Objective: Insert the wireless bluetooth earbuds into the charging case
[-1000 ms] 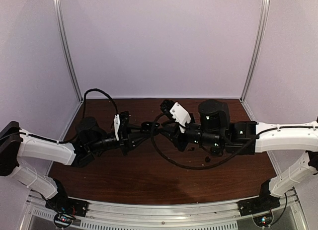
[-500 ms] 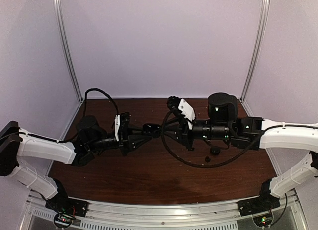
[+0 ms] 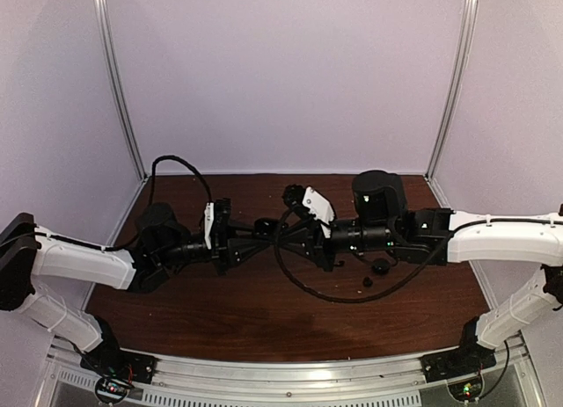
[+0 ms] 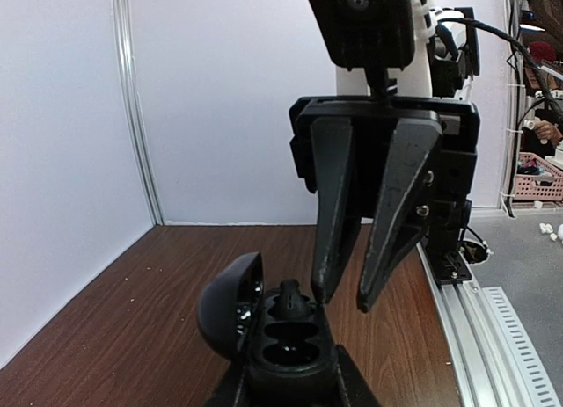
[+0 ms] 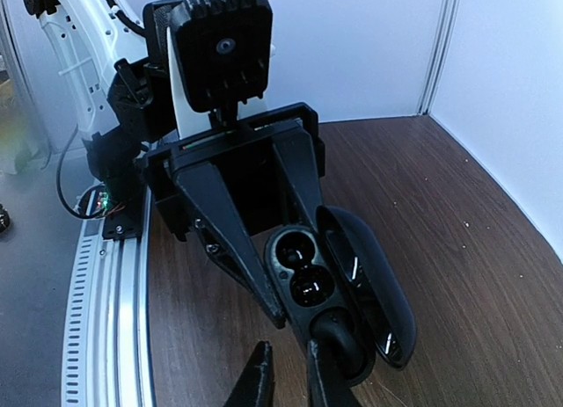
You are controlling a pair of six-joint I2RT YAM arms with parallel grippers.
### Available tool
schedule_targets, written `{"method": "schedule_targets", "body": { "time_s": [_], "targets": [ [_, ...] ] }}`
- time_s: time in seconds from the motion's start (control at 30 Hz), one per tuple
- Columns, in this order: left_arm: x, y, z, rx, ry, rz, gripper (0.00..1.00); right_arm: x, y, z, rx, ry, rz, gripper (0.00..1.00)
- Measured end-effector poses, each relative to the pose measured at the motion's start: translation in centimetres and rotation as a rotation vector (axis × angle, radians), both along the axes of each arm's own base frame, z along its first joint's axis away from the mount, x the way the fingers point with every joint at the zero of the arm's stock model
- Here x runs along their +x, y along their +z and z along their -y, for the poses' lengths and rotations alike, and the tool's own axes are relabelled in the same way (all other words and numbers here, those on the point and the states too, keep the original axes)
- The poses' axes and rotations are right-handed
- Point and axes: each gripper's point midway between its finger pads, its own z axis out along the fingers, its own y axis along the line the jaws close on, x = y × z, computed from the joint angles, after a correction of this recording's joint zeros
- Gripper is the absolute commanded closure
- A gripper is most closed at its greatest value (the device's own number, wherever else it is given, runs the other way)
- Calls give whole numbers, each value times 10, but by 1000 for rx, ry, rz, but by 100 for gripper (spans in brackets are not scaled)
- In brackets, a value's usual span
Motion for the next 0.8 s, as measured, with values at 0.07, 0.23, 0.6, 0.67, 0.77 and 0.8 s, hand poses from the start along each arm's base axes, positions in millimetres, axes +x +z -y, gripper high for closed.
{"method": "schedule_targets", "body": {
  "time_s": [0.07, 0.23, 0.6, 0.67, 0.77, 0.8],
  "targets": [
    [1, 0, 0, -2, 2, -3, 100, -2, 0, 0, 1, 12, -3, 84],
    [4, -2, 1, -6, 9, -27, 100, -1, 2, 15, 26, 11, -45, 82],
    [12, -3, -2, -32, 26, -58, 100, 54, -39, 108, 17, -363, -335, 82],
    [13, -2, -2, -37, 26, -58, 100, 61, -62, 124, -46, -461, -403, 81],
    [13, -2, -2, -38, 25, -61, 100, 60, -95, 139, -148, -556, -496, 80],
    [13, -3, -2, -40, 25, -62, 100, 58, -107, 144, -185, -583, -526, 80]
  ]
}}
